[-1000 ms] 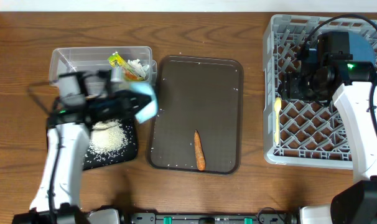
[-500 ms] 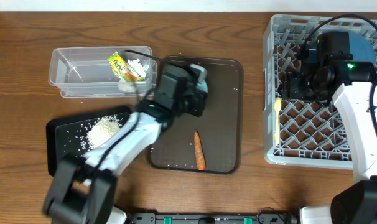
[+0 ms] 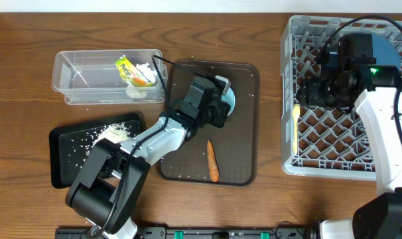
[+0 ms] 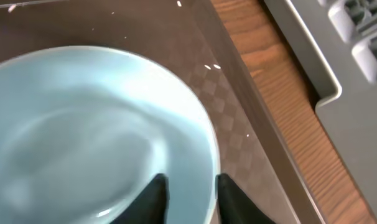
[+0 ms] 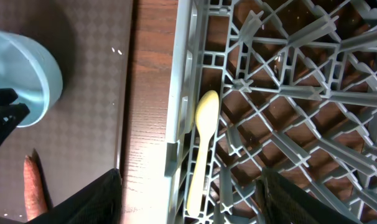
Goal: Sort waste into correct bins and load items into the dishwasher rack
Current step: 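Carry the emptied bowl with the left gripper onto the brown tray, then reach the right gripper to the bowl and grasp its rim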
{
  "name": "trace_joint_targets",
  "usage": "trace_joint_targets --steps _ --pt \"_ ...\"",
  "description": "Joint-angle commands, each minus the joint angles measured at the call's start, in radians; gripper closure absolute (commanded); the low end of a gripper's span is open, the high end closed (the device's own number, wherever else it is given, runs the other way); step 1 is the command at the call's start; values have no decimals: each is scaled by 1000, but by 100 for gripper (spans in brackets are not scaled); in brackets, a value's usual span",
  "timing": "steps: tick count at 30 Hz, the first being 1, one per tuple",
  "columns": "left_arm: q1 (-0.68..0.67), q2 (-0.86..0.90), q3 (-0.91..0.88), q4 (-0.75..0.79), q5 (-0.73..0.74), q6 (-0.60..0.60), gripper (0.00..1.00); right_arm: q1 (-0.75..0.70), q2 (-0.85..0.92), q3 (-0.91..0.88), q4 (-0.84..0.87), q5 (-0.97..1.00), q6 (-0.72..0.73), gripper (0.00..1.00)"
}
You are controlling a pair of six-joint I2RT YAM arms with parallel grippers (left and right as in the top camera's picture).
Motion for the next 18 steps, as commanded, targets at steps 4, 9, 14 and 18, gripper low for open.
trace_joint_targets --steps 4,9,14,18 --pt "56 -145 8 -163 -11 -2 62 -3 0 6 -3 -4 3 30" --pt "179 -301 8 -406 -15 -2 62 -2 0 6 29 -6 3 30" --pt "327 -419 7 -615 -15 -2 62 14 1 6 153 -205 4 36" --pt "425 -464 7 -703 -15 -2 61 84 21 6 280 -232 12 38"
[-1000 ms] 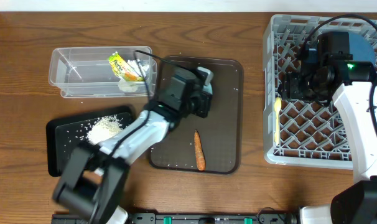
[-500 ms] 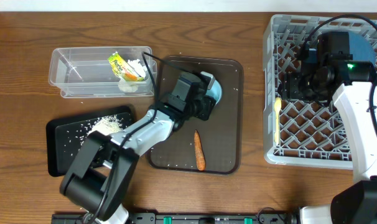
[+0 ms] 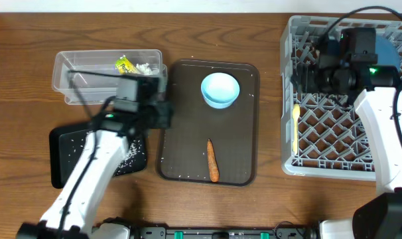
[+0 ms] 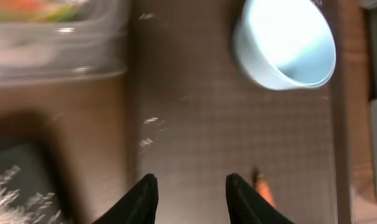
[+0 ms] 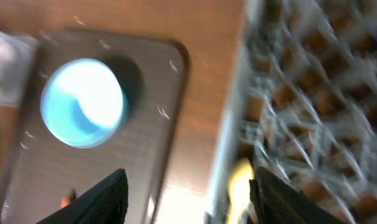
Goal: Sort waste into correct bins and load items into the dishwasher rack
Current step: 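Reach the right gripper to the bowl and grasp its rim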
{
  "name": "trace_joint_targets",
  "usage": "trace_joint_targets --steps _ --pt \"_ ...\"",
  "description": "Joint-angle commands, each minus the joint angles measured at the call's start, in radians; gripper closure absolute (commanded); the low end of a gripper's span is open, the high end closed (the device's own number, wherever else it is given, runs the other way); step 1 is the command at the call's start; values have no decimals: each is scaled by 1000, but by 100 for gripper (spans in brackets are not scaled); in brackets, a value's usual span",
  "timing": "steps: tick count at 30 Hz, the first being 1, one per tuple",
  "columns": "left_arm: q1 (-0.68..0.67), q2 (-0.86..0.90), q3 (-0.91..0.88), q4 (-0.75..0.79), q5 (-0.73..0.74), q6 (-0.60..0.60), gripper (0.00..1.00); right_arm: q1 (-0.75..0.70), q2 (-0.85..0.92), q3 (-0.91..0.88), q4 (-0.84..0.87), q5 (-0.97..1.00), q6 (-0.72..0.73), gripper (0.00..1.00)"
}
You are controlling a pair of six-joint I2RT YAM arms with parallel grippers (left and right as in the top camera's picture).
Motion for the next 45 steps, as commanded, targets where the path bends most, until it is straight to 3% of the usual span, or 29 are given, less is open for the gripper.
trace_joint_targets --steps 1,9,12,19,28,31,41,45 --pt "66 -27 6 -40 -5 -2 61 82 30 6 64 -74 8 37" --pt "119 -27 6 -87 -5 -2 61 246 203 6 209 -50 61 39" --pt "119 -27 6 -87 -5 -1 60 286 281 6 259 -49 69 52" --pt "119 -27 6 -87 -5 -1 59 338 422 6 332 2 211 64" --pt "119 -27 6 -87 -5 -2 59 340 455 8 314 35 211 96" --pt "119 -27 6 -87 -5 -2 59 333 448 10 312 34 211 94" --pt "119 -27 6 -86 -5 -1 59 329 372 10 310 10 193 71" --pt "119 -27 6 -86 -5 -1 58 321 304 10 310 90 179 64"
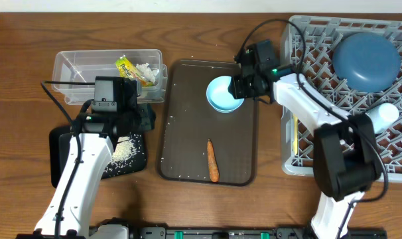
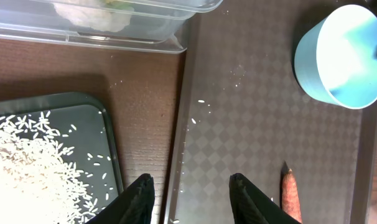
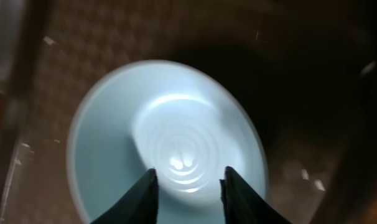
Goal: Sort waste into correct bins and load items into the dishwasher rack
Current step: 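Reach the right gripper to the bowl and grasp its rim, then carry the bowl with the right gripper into the dish rack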
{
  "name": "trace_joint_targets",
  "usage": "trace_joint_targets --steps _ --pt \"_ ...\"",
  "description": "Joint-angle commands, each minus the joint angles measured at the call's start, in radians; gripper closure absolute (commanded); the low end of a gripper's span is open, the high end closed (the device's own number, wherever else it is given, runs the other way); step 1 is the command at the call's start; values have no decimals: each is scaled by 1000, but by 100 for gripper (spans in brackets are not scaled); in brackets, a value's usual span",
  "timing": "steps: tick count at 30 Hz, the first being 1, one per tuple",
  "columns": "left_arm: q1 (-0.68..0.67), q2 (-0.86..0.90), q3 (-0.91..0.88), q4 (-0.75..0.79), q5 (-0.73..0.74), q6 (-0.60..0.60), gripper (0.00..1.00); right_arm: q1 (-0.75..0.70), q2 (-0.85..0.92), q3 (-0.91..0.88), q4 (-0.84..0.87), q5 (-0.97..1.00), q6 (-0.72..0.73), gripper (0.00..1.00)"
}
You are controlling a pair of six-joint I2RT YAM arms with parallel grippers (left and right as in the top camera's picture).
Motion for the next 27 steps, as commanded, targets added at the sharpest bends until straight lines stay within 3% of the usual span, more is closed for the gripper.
trace_joint_targets --steps 1,15,20,25,27 --pt "5 -8 6 -3 -6 -2 58 -16 -92 10 0 91 -18 62" --pt "5 -8 6 -3 -6 -2 58 -18 34 8 -74 198 -32 63" --pt "5 -8 6 -3 -6 -2 58 -18 61 8 -76 198 -32 86" --pt "5 -8 6 -3 -6 -2 58 -18 61 8 -77 197 -32 99" --pt "5 -8 6 -3 -6 -2 58 -19 58 9 -83 197 -32 99"
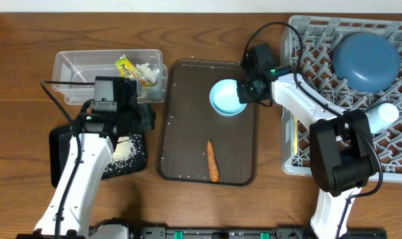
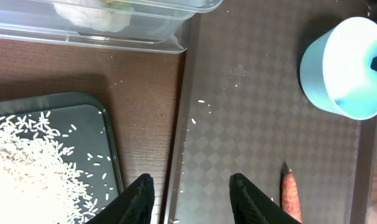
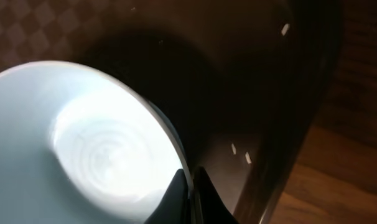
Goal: Sort waste into correct bins and load items into the dishwasher rack
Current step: 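Carry the bowl with the right gripper into the dish rack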
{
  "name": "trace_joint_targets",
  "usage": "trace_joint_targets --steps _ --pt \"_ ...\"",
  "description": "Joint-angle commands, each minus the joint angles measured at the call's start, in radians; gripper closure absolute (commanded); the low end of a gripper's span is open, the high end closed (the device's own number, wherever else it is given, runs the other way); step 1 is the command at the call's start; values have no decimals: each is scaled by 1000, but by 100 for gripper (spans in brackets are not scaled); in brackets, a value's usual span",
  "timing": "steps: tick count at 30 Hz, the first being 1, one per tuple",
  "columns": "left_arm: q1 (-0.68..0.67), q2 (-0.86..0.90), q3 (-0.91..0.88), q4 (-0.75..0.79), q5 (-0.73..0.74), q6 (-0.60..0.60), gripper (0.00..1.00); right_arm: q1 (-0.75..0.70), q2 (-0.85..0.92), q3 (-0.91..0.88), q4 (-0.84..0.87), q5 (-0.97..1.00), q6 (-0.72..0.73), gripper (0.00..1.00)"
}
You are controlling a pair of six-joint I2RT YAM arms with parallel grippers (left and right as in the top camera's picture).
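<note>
A light blue bowl [image 1: 227, 98] sits tilted over the brown tray [image 1: 188, 133]; my right gripper [image 1: 245, 92] is shut on its right rim, seen close in the right wrist view [image 3: 190, 183]. The bowl [image 2: 347, 68] shows at the upper right of the left wrist view. A carrot [image 1: 213, 161] lies on the tray's lower part. My left gripper [image 2: 191, 199] is open over the tray's left edge, holding nothing. The grey dishwasher rack [image 1: 300, 126] stands at the right with a yellow spoon [image 1: 294, 126] in it.
A clear bin [image 1: 88, 73] with wrappers and scraps stands at the back left. A black tray [image 1: 68, 162] with rice lies at the front left. A dark blue bowl [image 1: 367, 56] and white items rest in the rack.
My right gripper, open over the bowl's inside before, is now shut on the bowl's right rim. The bowl sits slightly further right and tilted. The left arm has not moved.
My left gripper was at the blue bowl on the tray while the right arm hung over the rack. Then the left arm was back by the clear bin. The right gripper later stood open above the bowl and now grips its rim.
</note>
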Motion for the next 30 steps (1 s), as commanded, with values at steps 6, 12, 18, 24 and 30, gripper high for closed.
trace_joint_targets --steps 6,12,18,24,30 --pt "5 -8 6 -3 -6 -2 58 -48 -86 11 -8 13 -6 99" --pt "5 -8 6 -3 -6 -2 57 -128 -275 14 3 60 -58 99" --pt "5 -8 6 12 -6 -2 53 -210 -416 14 6 421 -206 99" --pt "5 -8 6 12 -6 -2 53 -240 -422 11 -14 958 -274 99" --pt "5 -8 6 12 -6 -2 53 -291 -393 10 -64 1111 -351 99"
